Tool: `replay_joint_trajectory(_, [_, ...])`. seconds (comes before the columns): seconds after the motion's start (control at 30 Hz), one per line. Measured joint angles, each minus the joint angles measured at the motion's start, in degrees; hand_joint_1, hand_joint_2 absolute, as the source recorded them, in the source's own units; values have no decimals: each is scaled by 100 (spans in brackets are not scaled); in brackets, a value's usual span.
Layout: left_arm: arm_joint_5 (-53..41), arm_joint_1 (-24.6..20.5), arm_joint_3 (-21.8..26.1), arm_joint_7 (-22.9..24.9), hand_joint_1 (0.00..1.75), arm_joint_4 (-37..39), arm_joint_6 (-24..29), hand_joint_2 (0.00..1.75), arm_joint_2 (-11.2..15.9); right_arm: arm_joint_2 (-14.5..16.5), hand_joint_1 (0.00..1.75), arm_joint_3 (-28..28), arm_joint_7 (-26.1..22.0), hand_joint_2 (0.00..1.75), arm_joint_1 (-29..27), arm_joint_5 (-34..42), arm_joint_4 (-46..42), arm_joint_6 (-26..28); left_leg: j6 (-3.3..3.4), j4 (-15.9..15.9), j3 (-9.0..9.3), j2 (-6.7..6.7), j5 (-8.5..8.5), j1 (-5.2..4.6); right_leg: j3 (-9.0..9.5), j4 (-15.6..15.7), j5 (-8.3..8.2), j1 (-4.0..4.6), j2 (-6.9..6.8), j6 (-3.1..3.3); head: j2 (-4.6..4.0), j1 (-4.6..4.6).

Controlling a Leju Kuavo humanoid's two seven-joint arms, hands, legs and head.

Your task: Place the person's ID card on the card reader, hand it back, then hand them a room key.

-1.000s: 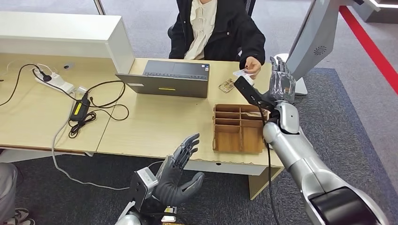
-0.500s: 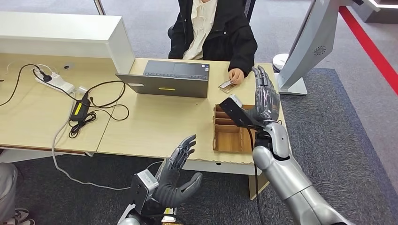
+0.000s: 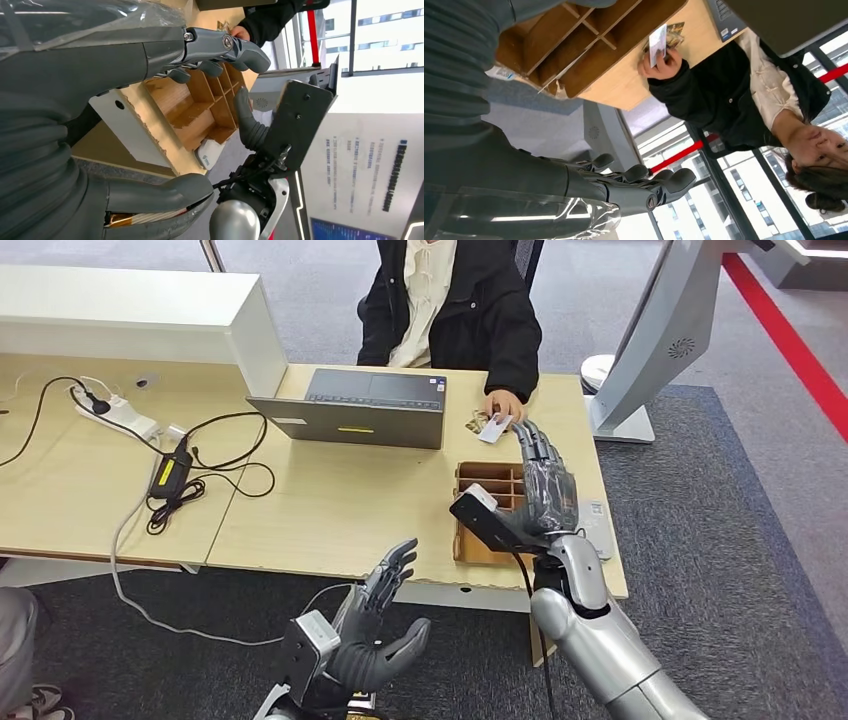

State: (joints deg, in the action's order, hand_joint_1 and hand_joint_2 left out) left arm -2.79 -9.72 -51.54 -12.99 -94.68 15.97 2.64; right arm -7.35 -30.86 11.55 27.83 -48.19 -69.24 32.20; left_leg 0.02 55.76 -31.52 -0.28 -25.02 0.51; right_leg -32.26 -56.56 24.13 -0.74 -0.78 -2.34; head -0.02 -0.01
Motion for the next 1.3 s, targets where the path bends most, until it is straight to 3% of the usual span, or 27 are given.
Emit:
replay_joint_trajectory(0.5, [0, 9, 1, -54, 0, -1, -20, 175, 0, 74, 0, -126, 224, 175, 767, -1158, 1430, 292, 0, 0, -1, -1, 0, 0, 1, -1, -1, 0, 0, -1, 0, 1])
replay_joint_trajectory(0.9, [-78, 78, 5, 15, 0, -76, 132, 175, 0, 287, 0, -202, 198, 175, 1213, -945, 2459, 423, 0, 0, -1, -1, 0, 0, 1, -1, -1, 0, -1, -1, 0, 0])
replay_joint_trajectory(1.3, [-150, 155, 27, 87, 0, -196, 224, 175, 24, 292, 0, -212, 282, 175, 1226, -734, 2772, 580, 0, 0, 0, 0, 0, 0, -1, 0, -1, 0, -1, -1, 0, 1])
